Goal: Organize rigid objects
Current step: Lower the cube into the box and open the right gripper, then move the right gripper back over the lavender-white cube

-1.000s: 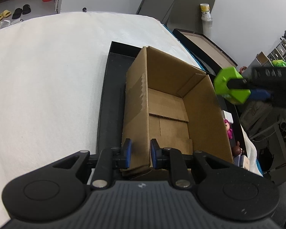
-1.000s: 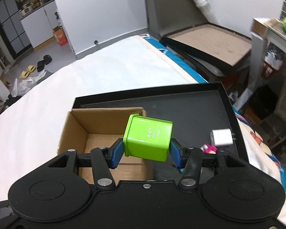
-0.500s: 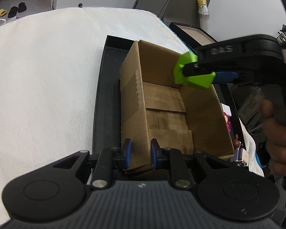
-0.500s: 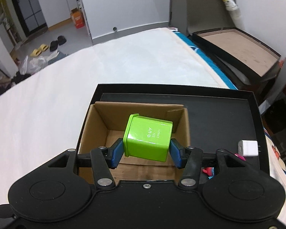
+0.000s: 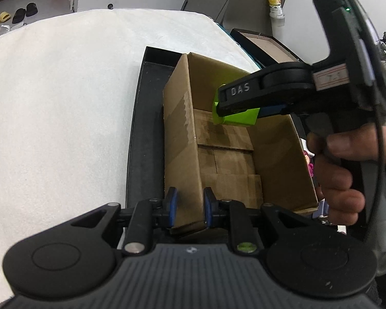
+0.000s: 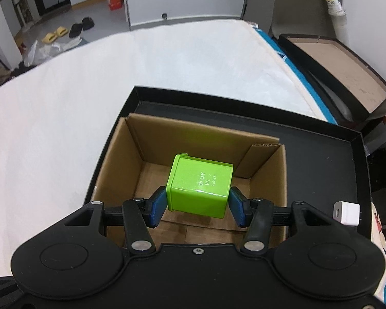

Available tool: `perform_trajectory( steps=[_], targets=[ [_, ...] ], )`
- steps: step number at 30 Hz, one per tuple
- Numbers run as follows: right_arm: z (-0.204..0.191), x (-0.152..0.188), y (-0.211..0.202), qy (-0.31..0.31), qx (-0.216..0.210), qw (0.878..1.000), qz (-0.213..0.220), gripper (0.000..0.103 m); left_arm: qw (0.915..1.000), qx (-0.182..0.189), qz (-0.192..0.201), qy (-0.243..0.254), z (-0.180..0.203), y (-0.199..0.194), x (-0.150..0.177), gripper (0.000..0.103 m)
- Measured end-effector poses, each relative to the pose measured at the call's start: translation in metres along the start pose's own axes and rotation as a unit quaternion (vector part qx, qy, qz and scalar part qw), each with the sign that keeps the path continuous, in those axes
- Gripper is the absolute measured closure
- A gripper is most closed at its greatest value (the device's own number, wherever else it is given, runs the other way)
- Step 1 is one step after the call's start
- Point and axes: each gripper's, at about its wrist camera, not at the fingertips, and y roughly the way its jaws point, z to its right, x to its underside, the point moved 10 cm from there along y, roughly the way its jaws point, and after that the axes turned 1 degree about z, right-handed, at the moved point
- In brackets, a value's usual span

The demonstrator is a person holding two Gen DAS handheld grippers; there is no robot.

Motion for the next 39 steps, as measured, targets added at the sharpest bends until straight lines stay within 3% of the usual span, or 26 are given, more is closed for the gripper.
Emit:
perform_trajectory(
  steps=[7, 20, 31, 39],
  targets=[
    [-0.003, 0.002, 0.013, -0.002, -0.013, 1.000, -0.010, 0.052, 1.0000, -0.002, -0.004, 0.000, -0.001, 0.002, 0.000, 0.082],
    [0.009, 0.009, -0.023, -0.034, -0.027, 0.999, 0.015, 0.033, 1.0000, -0.006, -0.003, -0.001, -0.002, 0.003, 0.000, 0.082],
    [0.038, 0.015, -0.066, -0.081, 0.002, 0.995, 0.053, 0.016, 1.0000, -0.005, -0.003, -0.003, -0.001, 0.004, 0.000, 0.082],
    [0.075, 0.023, -0.083, -0.054, 0.021, 0.996, 0.069, 0.012, 1.0000, -0.005, -0.003, -0.004, -0.001, 0.004, -0.001, 0.082]
  ],
)
